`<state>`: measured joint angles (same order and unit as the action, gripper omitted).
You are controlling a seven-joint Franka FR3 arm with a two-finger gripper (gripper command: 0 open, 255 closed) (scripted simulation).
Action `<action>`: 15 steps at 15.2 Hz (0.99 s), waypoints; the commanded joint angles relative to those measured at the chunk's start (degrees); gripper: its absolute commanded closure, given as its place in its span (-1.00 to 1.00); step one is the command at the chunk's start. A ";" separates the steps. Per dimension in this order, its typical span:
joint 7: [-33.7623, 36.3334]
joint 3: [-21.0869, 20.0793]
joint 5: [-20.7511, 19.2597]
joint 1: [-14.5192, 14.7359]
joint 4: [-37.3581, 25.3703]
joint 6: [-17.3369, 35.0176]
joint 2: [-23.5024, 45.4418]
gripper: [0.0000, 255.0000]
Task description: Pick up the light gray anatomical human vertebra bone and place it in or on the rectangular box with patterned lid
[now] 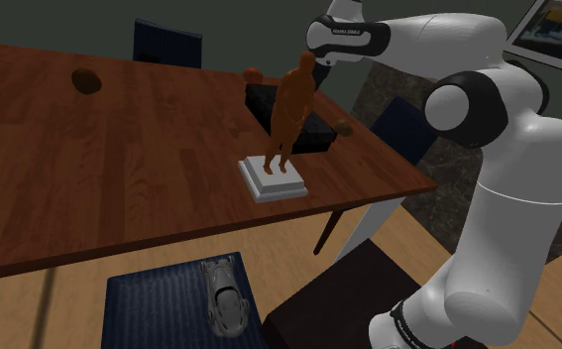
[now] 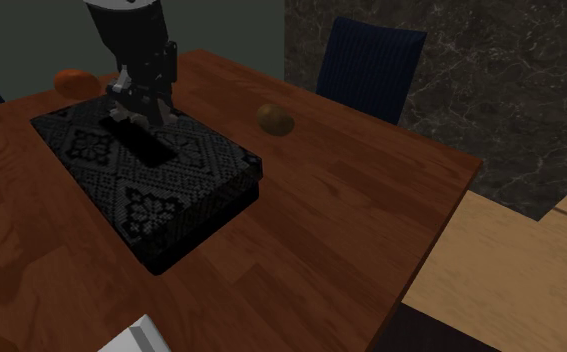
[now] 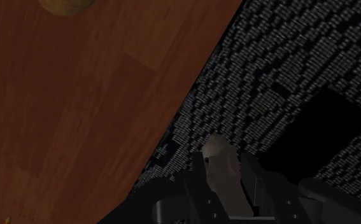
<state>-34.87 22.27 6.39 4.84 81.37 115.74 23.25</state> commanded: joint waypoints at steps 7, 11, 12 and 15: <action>0.03 0.08 -0.02 -0.33 -4.05 -3.99 0.19 1.00; -0.01 0.13 0.08 -0.73 -7.70 -7.27 0.55 1.00; -0.02 0.14 0.13 -0.84 -8.69 -8.12 0.69 1.00; -0.07 0.15 0.32 -1.26 -11.87 -10.74 1.24 1.00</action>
<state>-35.00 22.41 6.74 3.61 70.31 105.83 24.50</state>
